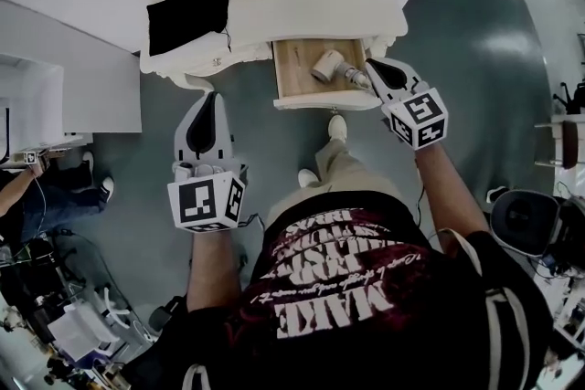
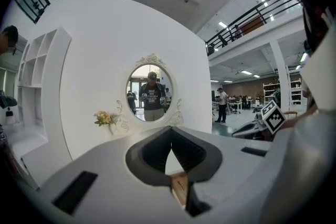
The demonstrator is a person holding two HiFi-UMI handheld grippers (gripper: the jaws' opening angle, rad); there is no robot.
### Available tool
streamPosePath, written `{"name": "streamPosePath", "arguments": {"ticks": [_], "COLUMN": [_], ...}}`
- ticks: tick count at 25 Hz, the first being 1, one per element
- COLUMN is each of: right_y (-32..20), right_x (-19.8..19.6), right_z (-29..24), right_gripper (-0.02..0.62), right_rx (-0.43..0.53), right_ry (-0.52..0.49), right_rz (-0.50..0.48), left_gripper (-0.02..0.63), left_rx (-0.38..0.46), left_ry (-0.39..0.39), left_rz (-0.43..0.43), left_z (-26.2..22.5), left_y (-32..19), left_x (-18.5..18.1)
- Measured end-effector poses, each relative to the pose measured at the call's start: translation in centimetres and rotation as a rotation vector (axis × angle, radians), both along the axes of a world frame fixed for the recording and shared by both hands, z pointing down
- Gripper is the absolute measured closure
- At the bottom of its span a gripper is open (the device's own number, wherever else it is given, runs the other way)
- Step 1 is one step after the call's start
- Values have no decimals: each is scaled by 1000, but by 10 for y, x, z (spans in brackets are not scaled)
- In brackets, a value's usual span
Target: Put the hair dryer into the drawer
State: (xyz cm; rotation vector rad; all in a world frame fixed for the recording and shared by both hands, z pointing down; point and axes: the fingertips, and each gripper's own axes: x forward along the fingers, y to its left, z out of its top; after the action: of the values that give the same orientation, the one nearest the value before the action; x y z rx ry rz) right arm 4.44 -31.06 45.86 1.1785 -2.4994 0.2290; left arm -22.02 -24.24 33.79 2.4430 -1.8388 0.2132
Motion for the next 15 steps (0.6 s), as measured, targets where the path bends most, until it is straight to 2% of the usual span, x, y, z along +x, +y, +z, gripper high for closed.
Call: {"name": "streamPosePath", "arguments": {"ticks": [9,15], "right_y": [31,49], "right_x": [-1,1], "right_z": [-85,-127], "right_gripper": [591,591], "right_rx": [118,194], "right_ry": [-114,-133], "right_rz": [34,29], "left_gripper": [601,601], "left_rx": [26,28], "left_ry": [0,-4], "left_rz": [-10,-34], "left_z": [-17,-19], "left_y": [23,33], "left_x": [-15,-16]}}
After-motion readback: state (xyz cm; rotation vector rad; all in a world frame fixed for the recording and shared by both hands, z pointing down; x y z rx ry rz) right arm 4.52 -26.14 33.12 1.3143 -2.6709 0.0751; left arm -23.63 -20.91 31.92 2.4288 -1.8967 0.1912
